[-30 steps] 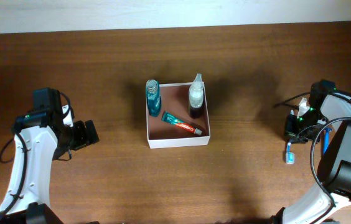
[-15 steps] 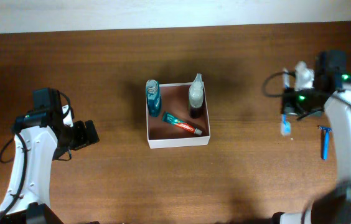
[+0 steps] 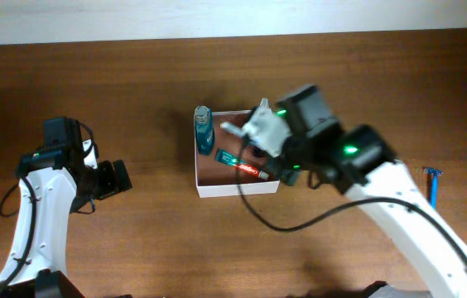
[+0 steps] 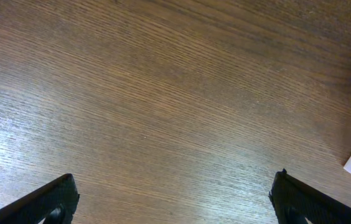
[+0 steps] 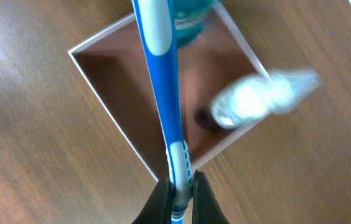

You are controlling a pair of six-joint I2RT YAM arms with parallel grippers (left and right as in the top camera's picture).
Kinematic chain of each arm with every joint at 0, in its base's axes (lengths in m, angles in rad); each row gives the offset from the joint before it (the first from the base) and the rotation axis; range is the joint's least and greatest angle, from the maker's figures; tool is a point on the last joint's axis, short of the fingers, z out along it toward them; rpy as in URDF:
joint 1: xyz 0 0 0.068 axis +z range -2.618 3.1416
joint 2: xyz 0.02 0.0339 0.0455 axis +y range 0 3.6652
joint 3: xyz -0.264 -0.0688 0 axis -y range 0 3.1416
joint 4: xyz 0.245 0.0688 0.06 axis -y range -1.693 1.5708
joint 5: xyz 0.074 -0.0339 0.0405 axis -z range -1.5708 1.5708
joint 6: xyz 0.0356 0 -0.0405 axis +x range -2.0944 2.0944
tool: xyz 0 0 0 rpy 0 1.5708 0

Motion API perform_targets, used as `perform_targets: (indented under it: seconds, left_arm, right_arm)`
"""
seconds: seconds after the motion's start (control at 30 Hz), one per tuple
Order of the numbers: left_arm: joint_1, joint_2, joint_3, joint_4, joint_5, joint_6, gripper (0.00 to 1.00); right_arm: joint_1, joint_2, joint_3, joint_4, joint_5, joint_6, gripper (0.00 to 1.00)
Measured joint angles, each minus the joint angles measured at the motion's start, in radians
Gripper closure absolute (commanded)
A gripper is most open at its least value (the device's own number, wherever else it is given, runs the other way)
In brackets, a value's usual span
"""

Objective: Pack container
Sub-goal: 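Lower the toothbrush into the box beside the toothpaste and release, then move the right gripper to the blue razor and grasp it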

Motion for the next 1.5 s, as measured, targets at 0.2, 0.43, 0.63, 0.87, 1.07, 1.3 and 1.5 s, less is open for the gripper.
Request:
perform_targets:
  seconds: [0.2, 0.43, 0.63, 0.87, 1.07, 1.3, 1.5]
  left_arm:
    - [0.000, 0.000, 0.000, 0.000, 0.000, 0.000, 0.00]
    - [0.000, 0.000, 0.000, 0.000, 0.000, 0.000, 0.01]
    - [0.000, 0.000, 0.000, 0.000, 0.000, 0.000, 0.01]
    - [0.000, 0.000, 0.000, 0.000, 0.000, 0.000, 0.00]
    - [0.000, 0.000, 0.000, 0.000, 0.000, 0.000, 0.01]
    - [0.000, 0.000, 0.000, 0.000, 0.000, 0.000, 0.01]
    - [0.000, 0.000, 0.000, -0.001, 0.000, 0.000, 0.01]
  right_arm:
    - [0.035, 0.174, 0.000, 0.057, 0.037, -0.044, 0.96]
    - [0.035, 0.319, 0.000, 0.112, 0.047, -0.052, 0.96]
    - [0.035, 0.341, 0.000, 0.127, 0.047, -0.054, 0.90]
    - [0.035, 0.341, 0.000, 0.126, 0.046, -0.059, 0.68]
    - [0.035, 0.341, 0.000, 0.111, 0.046, -0.051, 0.68]
    - [-0.002, 0.187, 0.006, 0.111, 0.190, 0.111, 0.43]
    - [-0.338, -0.043, 0.056, 0.063, 0.261, 0.348, 0.37]
